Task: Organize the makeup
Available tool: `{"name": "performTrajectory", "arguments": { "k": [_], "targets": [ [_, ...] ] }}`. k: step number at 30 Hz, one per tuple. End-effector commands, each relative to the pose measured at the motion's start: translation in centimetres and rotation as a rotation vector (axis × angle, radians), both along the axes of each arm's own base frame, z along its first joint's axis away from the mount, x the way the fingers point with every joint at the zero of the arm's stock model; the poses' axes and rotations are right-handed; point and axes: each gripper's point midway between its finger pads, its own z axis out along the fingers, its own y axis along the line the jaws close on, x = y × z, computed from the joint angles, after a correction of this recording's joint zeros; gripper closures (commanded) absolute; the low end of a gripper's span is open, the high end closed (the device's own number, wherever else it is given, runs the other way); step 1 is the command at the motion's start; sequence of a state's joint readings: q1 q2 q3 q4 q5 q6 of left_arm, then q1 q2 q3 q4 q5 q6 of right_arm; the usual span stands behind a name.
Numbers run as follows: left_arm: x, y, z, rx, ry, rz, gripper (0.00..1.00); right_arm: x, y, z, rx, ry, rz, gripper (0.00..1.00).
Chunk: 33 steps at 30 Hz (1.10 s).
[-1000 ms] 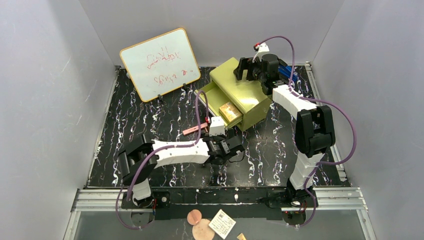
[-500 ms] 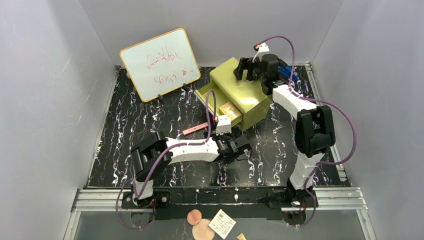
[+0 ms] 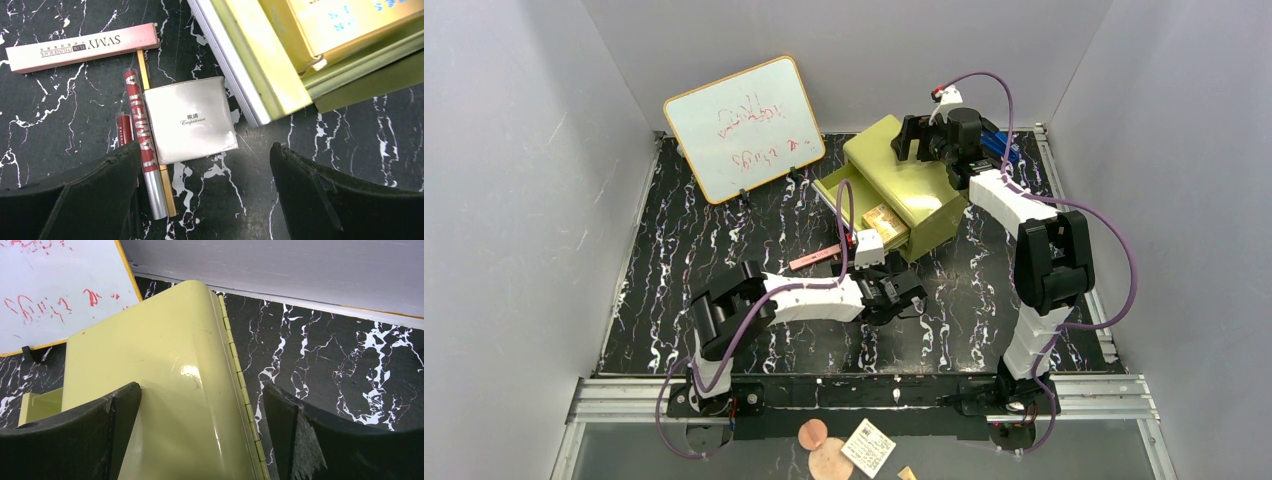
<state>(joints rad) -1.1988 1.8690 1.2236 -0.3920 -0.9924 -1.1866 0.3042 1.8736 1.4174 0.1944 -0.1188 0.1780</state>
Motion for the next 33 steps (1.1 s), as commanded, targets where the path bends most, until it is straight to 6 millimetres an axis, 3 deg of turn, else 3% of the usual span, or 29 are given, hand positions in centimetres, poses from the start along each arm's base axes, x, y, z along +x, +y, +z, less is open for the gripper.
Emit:
{"name": "performTrajectory", "arguments": {
  "k": [1, 7, 13, 16, 18, 22, 24, 33],
  "targets": [
    [1.5, 1.5, 0.2, 0.028, -0.077, 0.067, 0.03, -9.3, -3.4, -17.7, -0.236, 0.58, 0.015, 0.01],
    [2.2, 2.4, -0.4, 0.034, -0.087, 0.093, 0.07, -9.4, -3.4, -17.9, -0.239, 0.586, 0.013, 0.01],
    [2.7, 2.5, -0.1, 0.032, -0.11, 0.101, 0.23, -9.5, -3.4, -18.3, -0.24, 0.596, 0.02, 0.01],
    [2.8, 2.3, -0.1, 0.029, -0.115, 0.096, 0.38, -9.5, -3.3, -18.4, -0.239, 0.601, 0.021, 0.01],
    [2.8, 2.3, -0.1, 0.034, -0.115, 0.095, 0.52, -9.5, -3.3, -18.6, -0.241, 0.604, 0.023, 0.01],
    [2.8, 2.3, -0.5, 0.052, -0.111, 0.094, 0.9, -9.5, -3.3, -18.5, -0.243, 0.602, 0.027, 0.01],
    [2.9, 2.5, -0.6, 0.061, -0.109, 0.102, 1.0, -9.5, -3.3, -18.6, -0.243, 0.603, 0.028, 0.01],
    [2.6, 3.4, 0.9, 0.064, -0.118, 0.126, 1.0, -9.7, -3.2, -18.9, -0.241, 0.612, 0.033, 0.01]
  ]
}}
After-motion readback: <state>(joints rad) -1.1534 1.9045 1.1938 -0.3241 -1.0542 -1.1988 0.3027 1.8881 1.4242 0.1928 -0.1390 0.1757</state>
